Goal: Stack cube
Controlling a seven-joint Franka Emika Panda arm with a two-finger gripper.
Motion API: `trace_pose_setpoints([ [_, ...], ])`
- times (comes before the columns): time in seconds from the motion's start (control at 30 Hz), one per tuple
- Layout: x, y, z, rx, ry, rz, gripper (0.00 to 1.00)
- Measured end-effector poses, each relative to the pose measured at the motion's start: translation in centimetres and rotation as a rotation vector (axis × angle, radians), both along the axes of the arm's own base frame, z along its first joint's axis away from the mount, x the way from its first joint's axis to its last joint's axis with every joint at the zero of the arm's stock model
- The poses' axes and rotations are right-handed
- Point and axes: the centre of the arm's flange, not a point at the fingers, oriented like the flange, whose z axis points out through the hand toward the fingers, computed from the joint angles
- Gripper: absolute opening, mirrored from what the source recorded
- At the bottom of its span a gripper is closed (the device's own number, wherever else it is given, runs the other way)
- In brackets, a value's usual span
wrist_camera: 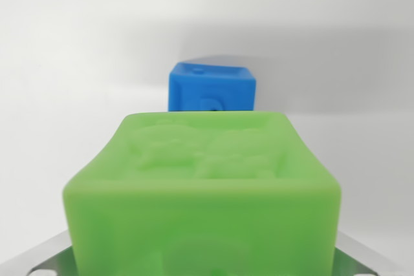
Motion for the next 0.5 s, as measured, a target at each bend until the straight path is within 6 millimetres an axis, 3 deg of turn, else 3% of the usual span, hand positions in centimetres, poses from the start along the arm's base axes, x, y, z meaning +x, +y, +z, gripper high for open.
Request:
trace_pose_setpoints([
  [0.13, 0.4, -0.1, 0.1, 0.000, -0.001, 0.017, 0.00],
  [0.5, 0.4, 0.0, -3.7, 0.001, 0.009, 0.019, 0.00],
])
